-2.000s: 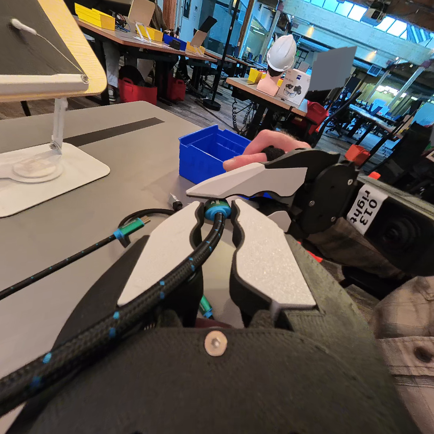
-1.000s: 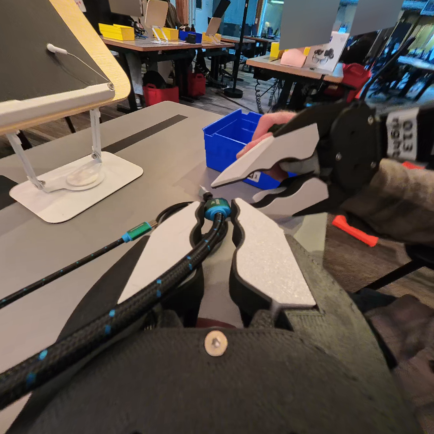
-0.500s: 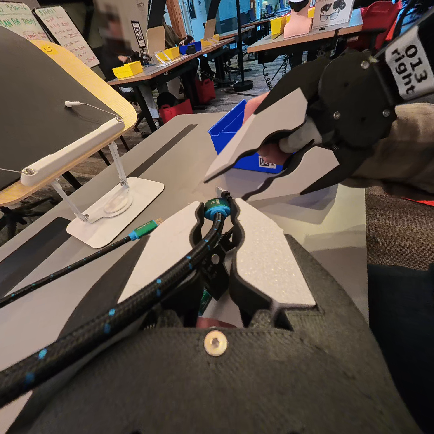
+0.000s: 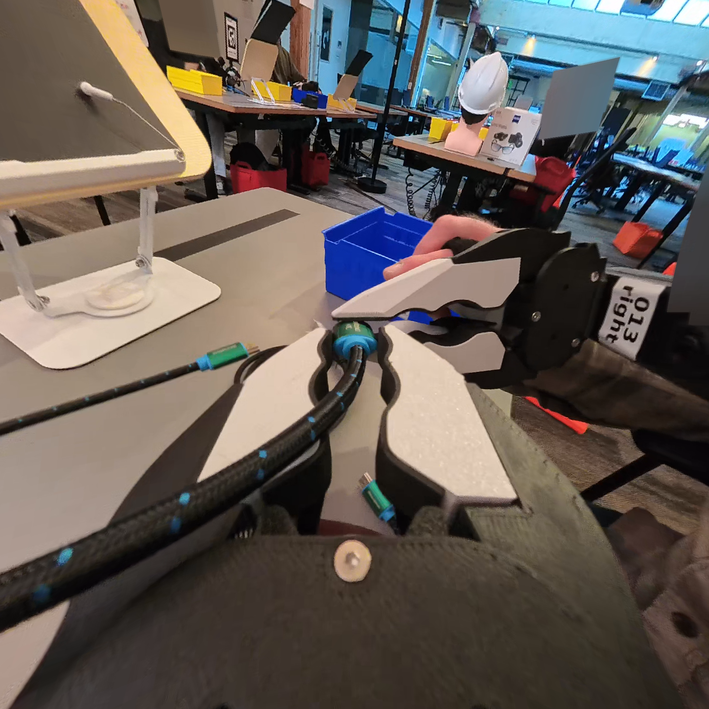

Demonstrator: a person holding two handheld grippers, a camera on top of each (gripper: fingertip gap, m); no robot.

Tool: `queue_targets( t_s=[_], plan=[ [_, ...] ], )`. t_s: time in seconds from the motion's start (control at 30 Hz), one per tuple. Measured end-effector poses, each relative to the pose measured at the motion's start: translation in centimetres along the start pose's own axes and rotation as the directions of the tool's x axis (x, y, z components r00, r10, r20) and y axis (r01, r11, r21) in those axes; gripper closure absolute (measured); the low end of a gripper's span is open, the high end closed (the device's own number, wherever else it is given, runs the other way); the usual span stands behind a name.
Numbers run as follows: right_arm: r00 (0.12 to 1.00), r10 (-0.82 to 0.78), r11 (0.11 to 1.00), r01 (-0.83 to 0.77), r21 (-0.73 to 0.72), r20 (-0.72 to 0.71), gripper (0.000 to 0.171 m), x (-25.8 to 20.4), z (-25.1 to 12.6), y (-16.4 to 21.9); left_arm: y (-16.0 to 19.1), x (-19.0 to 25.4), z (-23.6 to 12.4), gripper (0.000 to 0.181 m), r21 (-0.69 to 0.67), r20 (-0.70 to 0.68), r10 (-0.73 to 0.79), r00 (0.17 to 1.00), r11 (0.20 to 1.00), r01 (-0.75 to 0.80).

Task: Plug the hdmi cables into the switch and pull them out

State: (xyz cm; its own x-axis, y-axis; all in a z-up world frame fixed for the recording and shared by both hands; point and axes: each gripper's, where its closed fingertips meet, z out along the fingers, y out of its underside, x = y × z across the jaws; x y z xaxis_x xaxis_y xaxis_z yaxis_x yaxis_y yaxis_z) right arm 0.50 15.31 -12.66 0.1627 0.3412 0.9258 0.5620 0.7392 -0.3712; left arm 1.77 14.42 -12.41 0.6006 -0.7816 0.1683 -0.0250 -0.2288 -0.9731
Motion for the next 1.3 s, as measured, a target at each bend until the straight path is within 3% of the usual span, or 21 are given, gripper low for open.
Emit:
queue_targets(
  t_s=[0.2, 0.63, 0.83, 0.97, 1.07, 1.13, 1.3],
  plan=[
    [0.999, -0.013, 1.0, 0.012, -0.021, -0.037, 0.163, 0.5, -0.1, 0.5, -0.1, 0.0, -0.1, 0.157, 0.016, -0.009, -0.08, 0.997, 0.997, 0.08],
    [0.999, -0.017, 1.0, 0.016, -0.017, -0.041, 0.163, 0.4, 0.0, 0.4, -0.1, -0.5, -0.2, 0.162, 0.058, 0.017, -0.09, 0.996, 0.994, 0.089],
    [0.988, 0.154, 0.988, -0.154, 0.001, 0.007, 0.153, 0.9, -0.2, 1.1, 0.1, -1.6, -0.7, 0.162, 0.038, 0.064, -0.042, 0.997, 0.998, 0.04],
    [0.96, 0.249, 0.968, -0.245, -0.051, 0.124, 0.149, -0.2, -0.6, 2.8, -0.2, -2.5, -1.2, 0.162, 0.037, 0.11, -0.02, 0.994, 0.999, 0.016],
    [0.92, 0.295, 0.954, -0.269, -0.13, 0.257, 0.138, -2.8, -0.7, 3.9, -0.2, -3.0, -1.5, 0.162, 0.041, 0.128, -0.021, 0.991, 0.999, 0.016],
    [0.903, 0.299, 0.951, -0.255, -0.175, 0.309, 0.123, -4.3, -0.8, 4.6, -0.1, -3.4, -1.7, 0.162, 0.036, 0.139, -0.02, 0.99, 0.999, 0.015],
    [0.872, 0.27, 0.936, -0.139, -0.322, 0.408, 0.093, -8.4, -0.3, 7.1, 0.1, -3.7, -1.9, 0.162, 0.035, 0.147, -0.026, 0.989, 0.999, 0.021]
  ],
)
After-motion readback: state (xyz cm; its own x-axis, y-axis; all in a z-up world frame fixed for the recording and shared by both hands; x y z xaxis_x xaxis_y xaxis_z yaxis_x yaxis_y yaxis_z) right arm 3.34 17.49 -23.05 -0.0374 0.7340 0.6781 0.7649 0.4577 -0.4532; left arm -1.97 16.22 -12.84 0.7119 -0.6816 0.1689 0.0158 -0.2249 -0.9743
